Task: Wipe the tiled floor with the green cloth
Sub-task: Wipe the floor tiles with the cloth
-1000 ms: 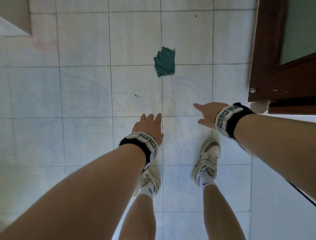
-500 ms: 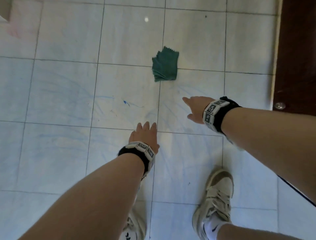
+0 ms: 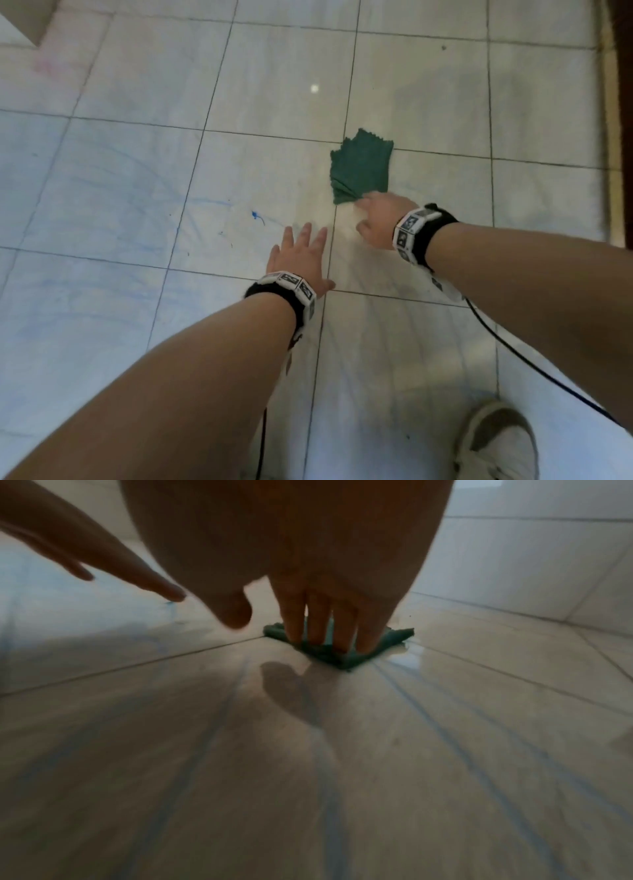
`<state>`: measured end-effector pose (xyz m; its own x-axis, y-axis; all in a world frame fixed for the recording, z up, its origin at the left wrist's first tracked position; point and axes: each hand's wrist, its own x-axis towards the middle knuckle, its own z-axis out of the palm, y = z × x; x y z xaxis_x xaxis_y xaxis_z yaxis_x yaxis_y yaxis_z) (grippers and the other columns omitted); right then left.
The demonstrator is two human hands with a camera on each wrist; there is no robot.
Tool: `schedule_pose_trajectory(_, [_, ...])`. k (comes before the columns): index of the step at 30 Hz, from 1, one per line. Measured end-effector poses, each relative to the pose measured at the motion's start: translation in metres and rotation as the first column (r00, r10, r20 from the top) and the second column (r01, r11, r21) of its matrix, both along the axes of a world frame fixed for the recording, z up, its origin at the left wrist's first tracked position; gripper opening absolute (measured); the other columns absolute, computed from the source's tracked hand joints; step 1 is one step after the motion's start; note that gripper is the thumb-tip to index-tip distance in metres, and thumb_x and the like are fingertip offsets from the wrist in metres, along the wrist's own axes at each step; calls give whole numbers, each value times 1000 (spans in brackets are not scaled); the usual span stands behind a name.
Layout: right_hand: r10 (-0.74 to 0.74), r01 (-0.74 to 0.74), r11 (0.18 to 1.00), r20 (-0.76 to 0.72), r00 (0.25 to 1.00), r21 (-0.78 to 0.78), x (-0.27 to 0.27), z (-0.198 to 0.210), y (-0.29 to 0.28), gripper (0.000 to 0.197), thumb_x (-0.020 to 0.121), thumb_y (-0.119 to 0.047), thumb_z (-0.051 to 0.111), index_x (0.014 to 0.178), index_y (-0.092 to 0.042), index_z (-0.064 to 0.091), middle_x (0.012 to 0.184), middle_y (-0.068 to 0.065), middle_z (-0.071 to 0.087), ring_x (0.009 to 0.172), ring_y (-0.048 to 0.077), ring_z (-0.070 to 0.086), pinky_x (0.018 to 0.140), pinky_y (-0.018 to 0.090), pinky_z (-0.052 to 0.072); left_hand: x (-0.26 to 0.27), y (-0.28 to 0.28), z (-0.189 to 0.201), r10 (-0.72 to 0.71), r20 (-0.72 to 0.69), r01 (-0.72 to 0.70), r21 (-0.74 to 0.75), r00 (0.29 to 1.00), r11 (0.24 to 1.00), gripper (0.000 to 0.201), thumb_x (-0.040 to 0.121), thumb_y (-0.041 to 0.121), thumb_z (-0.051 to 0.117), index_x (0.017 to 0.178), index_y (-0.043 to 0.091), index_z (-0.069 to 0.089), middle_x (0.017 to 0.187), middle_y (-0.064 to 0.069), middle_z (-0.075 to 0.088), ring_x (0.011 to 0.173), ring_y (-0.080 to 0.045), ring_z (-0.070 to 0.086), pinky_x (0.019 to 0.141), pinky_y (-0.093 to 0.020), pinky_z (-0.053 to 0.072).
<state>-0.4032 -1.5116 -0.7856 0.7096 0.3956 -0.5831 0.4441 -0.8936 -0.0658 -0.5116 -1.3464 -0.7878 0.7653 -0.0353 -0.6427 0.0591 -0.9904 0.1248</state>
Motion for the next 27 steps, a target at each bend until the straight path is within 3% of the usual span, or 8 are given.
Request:
schedule_pose_trajectory(2, [-3,-6,997,116,993,82,-22,4,-7,41,97,-40,46,133,-20,49,111,6,66,95,30,62,75,35,48,0,-1,-5,18,-19,-19,-12,1000,1000,104,87,56,64,157,30,-9,165,2,-10,152,-31,-5,121,-50,17])
schedule_pose_trajectory(3, [-6,-14,993,170,985,114,-28,-1,-10,39,96,-37,49,131,-19,50,109,6,65,94,29,60,75,35,47,1,-1,-10,14,-11,-14,-6,1000,1000,105,86,56,65,157,30,-8,165,2,-10,152,-31,-4,121,-50,17])
schedule_pose_trajectory(6, [-100,53,979,236,966,199,-24,-20,-11,54,96,-30,54,146,-15,40,142,13,47,128,32,45,101,45,44,15,1,-26,-12,57,11,18,998,1000,110,83,58,68,157,29,-8,165,1,-11,151,-32,-4,120,-51,20])
schedule_pose_trajectory(9, [-141,130,984,90,986,119,-20,-23,0,71,102,-34,49,159,-16,11,166,7,11,152,30,10,120,43,21,29,1,-23,-38,27,37,33,999,999,116,80,56,73,157,29,-9,165,1,-15,151,-32,-7,120,-52,18])
schedule_pose_trajectory(11, [-147,145,989,46,988,40,-20,-25,5,74,104,-38,45,160,-17,1,167,6,0,153,29,0,122,40,15,34,-1,-22,-48,-7,48,44,999,998,120,78,54,76,156,30,-11,164,1,-18,151,-32,-9,120,-53,17])
schedule_pose_trajectory(14, [-272,271,962,15,962,42,-19,-36,10,74,104,-41,43,160,-16,0,167,7,-4,153,32,-4,122,41,12,40,1,-33,-33,-26,35,47,999,998,122,76,52,78,156,30,-11,164,0,-19,151,-33,-10,120,-53,17])
schedule_pose_trajectory(18, [-236,236,971,-8,972,-35,-15,-51,14,79,103,-47,42,159,-18,-5,166,9,-10,151,39,-9,124,48,12,48,7,-43,-4,-51,5,31,999,1000,125,73,51,82,156,32,-10,163,1,-22,150,-35,-13,117,-56,20])
schedule_pose_trajectory(27, [-107,102,991,-57,993,-82,-19,-49,18,82,102,-53,39,157,-25,-14,163,15,-22,148,44,-19,121,51,5,51,4,-45,30,-71,-30,7,997,1000,126,73,45,84,156,33,-10,162,2,-24,149,-36,-18,118,-58,21])
